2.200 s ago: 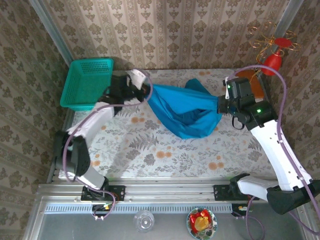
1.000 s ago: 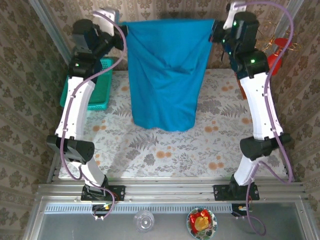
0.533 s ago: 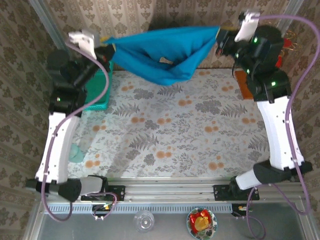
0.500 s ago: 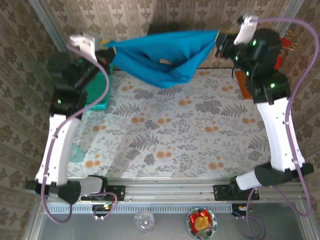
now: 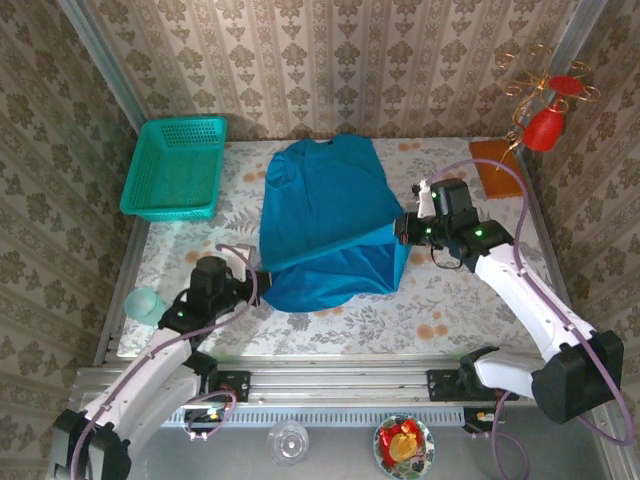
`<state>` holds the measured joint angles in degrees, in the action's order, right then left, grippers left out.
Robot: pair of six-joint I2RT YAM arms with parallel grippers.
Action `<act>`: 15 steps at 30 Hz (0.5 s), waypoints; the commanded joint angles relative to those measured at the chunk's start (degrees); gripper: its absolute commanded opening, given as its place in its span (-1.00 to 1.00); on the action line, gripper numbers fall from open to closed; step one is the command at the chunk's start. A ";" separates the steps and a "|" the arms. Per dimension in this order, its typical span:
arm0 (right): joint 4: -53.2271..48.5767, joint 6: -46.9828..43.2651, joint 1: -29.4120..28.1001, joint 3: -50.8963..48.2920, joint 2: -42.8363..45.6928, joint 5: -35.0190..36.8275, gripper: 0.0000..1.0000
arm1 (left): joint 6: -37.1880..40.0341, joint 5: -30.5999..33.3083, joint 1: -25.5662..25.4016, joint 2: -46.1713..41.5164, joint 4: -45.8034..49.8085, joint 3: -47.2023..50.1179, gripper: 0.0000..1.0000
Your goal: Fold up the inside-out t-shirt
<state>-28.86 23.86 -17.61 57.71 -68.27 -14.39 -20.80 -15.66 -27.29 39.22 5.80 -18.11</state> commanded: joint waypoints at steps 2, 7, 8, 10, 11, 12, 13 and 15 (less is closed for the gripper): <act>2.32 1.42 -0.20 -0.32 0.45 -3.34 -1.00 | -0.30 3.09 -3.19 -1.82 -2.03 -0.77 -0.45; 1.44 0.43 -0.26 1.41 -0.40 -5.80 -1.00 | 5.25 2.20 -5.91 0.49 -5.07 -3.97 -0.07; 1.56 0.40 -0.37 1.75 -0.69 -6.74 -1.00 | 5.86 1.25 -6.83 2.13 -7.55 -4.48 -0.03; 2.23 0.70 -0.50 2.32 -1.19 -8.24 -1.00 | 7.28 -0.01 -9.39 6.44 -11.52 -6.32 0.04; 2.48 0.99 -0.70 2.57 -1.38 -8.38 -1.00 | 8.38 0.29 -11.12 9.25 -12.40 -8.06 0.09; 2.54 1.14 -0.83 2.82 -1.55 -8.37 -1.00 | 9.61 0.72 -12.70 11.80 -12.70 -9.98 0.12; 2.42 1.27 -1.03 3.29 -1.62 -8.37 -1.00 | 11.00 1.02 -14.34 14.95 -12.59 -12.39 0.16; 2.32 1.37 -1.35 3.87 -1.78 -8.12 -1.00 | 13.04 0.84 -17.02 20.94 -12.74 -16.90 0.22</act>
<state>-27.75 24.43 -18.39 59.02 -69.67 -20.45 -13.02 -14.17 -41.63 55.33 -2.76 -29.78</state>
